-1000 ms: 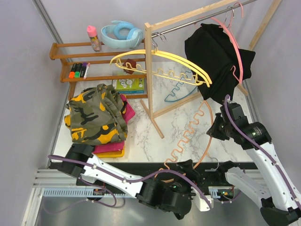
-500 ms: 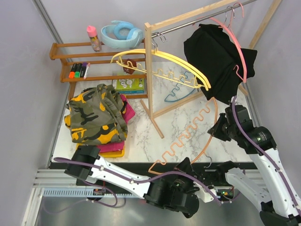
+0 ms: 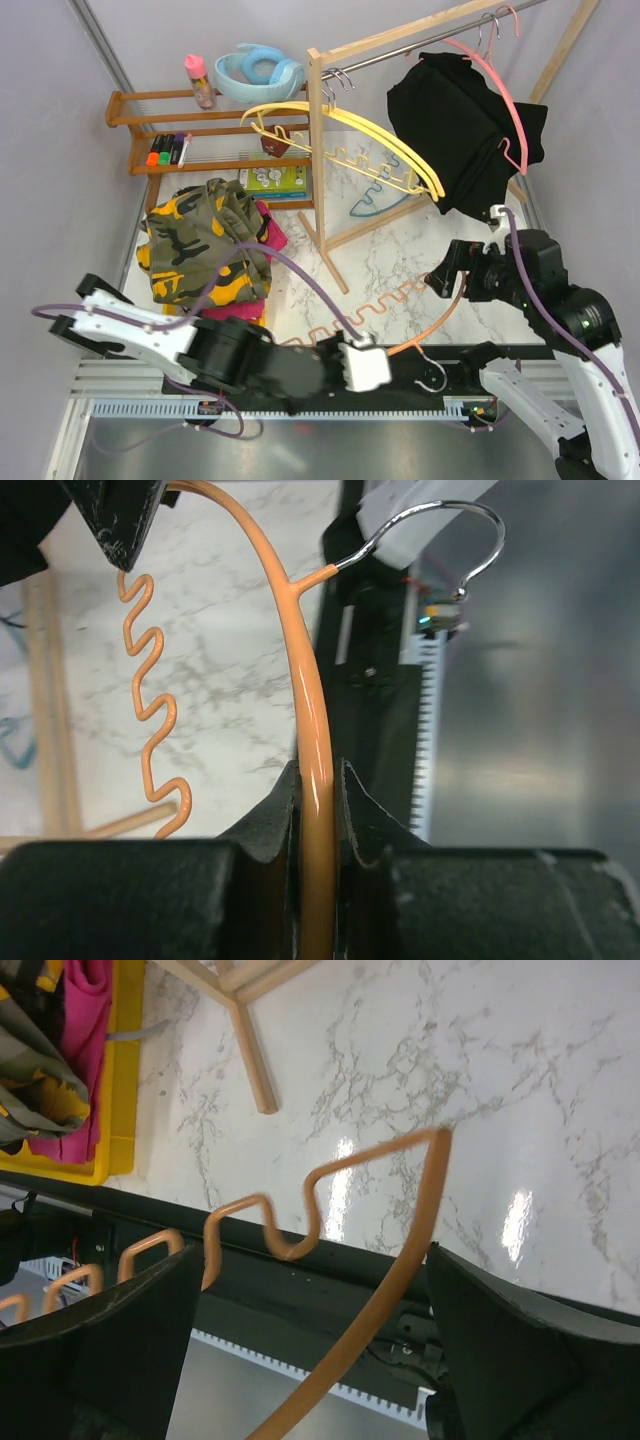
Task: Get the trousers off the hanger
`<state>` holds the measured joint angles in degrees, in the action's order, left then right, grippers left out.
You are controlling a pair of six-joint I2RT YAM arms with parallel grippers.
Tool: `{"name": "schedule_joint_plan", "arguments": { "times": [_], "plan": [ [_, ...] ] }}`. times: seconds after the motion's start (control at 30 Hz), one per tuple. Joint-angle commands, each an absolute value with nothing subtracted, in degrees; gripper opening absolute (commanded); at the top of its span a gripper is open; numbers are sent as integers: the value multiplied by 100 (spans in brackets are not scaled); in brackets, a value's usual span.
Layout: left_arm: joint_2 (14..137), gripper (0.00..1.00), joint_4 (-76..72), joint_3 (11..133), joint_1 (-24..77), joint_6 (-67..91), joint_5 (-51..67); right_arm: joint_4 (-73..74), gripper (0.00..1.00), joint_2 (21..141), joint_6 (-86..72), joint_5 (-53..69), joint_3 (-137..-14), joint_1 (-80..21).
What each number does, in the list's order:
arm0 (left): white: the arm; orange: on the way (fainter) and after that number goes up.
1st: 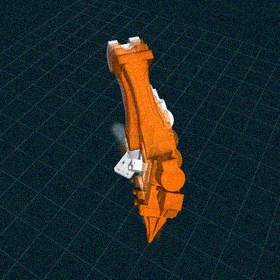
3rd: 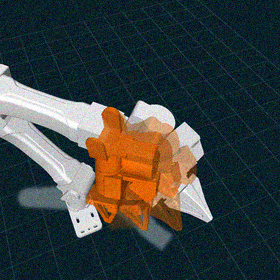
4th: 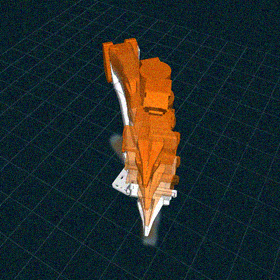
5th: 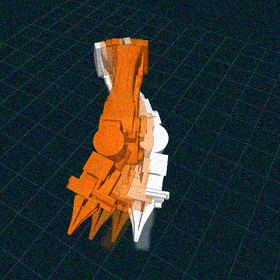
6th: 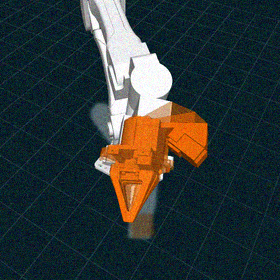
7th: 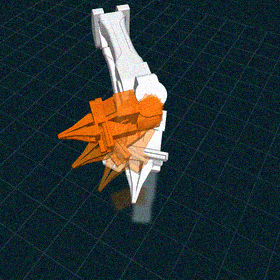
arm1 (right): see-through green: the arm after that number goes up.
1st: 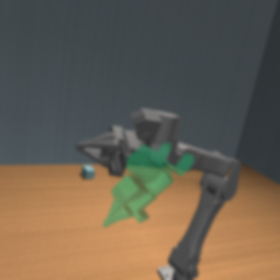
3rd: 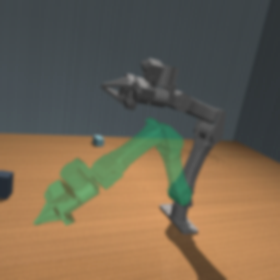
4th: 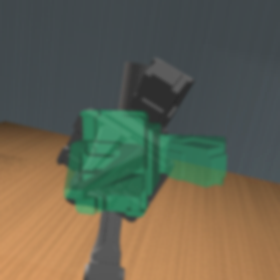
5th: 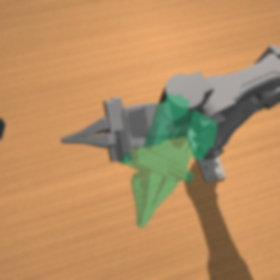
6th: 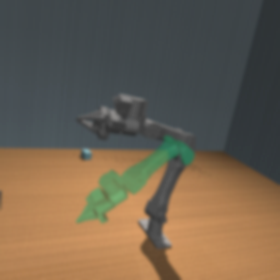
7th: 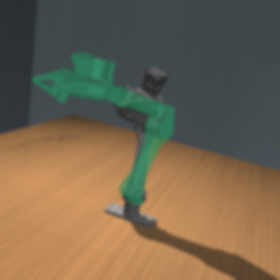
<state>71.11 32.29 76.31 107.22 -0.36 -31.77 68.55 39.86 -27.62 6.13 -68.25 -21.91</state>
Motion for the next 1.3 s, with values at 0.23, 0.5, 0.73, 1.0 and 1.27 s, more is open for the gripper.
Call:
{"name": "schedule_joint_plan", "arguments": {
  "times": [0.23,0.5,0.73,1.0,1.27],
  "plan": [
    [5371,2,3972,7602,10688,2099,-985,6196,98,3146,-906,1904,-8216,-2206],
    [5045,2,3597,7717,10556,3277,-739,4557,98,3112,-1008,5832,-7816,-2303],
    [4764,2,3164,7778,10547,4341,-958,3507,98,3216,-1372,6960,-7374,-2224],
    [4438,2,2918,7725,10547,4773,-1485,2339,98,3121,-2495,7462,-6768,-2294],
    [4781,2,2813,8103,10547,4623,-1362,2276,97,3260,-2461,7330,-6557,-2461]
  ]
}}
